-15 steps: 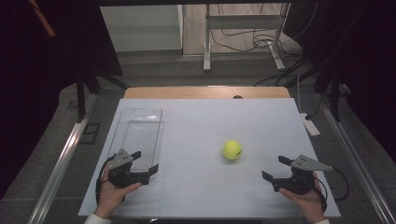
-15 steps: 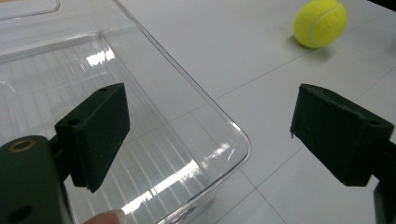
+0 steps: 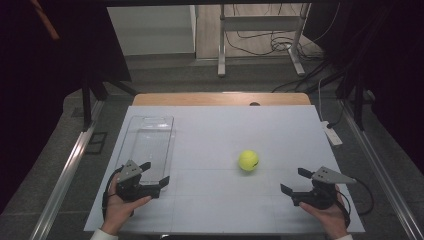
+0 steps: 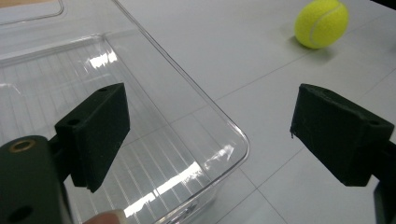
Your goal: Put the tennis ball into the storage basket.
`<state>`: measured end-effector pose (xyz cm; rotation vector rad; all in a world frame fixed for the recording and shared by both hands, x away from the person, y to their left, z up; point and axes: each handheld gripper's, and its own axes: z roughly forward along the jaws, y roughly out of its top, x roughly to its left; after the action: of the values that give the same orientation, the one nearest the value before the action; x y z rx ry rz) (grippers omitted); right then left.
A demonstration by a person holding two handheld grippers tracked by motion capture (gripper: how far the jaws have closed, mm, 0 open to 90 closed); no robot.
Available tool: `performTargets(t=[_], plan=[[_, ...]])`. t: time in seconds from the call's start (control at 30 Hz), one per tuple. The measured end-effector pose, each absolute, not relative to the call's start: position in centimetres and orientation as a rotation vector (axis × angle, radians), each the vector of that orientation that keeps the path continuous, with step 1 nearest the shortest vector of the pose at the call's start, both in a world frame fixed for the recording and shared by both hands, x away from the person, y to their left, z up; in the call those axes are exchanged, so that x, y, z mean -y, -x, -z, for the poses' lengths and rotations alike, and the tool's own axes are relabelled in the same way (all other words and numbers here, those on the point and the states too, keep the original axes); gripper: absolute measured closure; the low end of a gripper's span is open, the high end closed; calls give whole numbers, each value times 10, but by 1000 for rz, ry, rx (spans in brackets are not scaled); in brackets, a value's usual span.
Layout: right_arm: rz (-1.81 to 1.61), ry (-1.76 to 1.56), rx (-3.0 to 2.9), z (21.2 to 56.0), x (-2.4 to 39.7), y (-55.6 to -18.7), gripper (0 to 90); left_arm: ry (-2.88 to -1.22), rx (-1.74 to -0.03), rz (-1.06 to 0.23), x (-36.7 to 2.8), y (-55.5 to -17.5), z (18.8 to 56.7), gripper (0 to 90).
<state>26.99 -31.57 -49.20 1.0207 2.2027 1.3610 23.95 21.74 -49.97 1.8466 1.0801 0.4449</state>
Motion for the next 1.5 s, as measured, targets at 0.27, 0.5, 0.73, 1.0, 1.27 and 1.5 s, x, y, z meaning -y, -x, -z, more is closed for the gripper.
performTargets(t=[0.27, 0.5, 0.73, 1.0, 1.27, 1.5], plan=[[-1383, -1036, -2184, 490, 319, -270, 93, -1850, -1076, -447, -215, -240, 500, 125], [-1386, -1037, -2191, 492, 319, -271, 95, -1855, -1082, -447, -214, -240, 499, 127], [-1397, -1033, -2196, 492, 319, -272, 95, -1852, -1079, -450, -214, -238, 497, 125], [-1396, -1037, -2199, 493, 319, -274, 96, -1841, -1087, -446, -216, -240, 495, 124], [-1401, -1040, -2191, 493, 321, -273, 99, -1860, -1073, -422, -213, -242, 495, 122], [-1400, -1041, -2187, 492, 322, -272, 100, -1869, -1055, -399, -210, -243, 491, 116]])
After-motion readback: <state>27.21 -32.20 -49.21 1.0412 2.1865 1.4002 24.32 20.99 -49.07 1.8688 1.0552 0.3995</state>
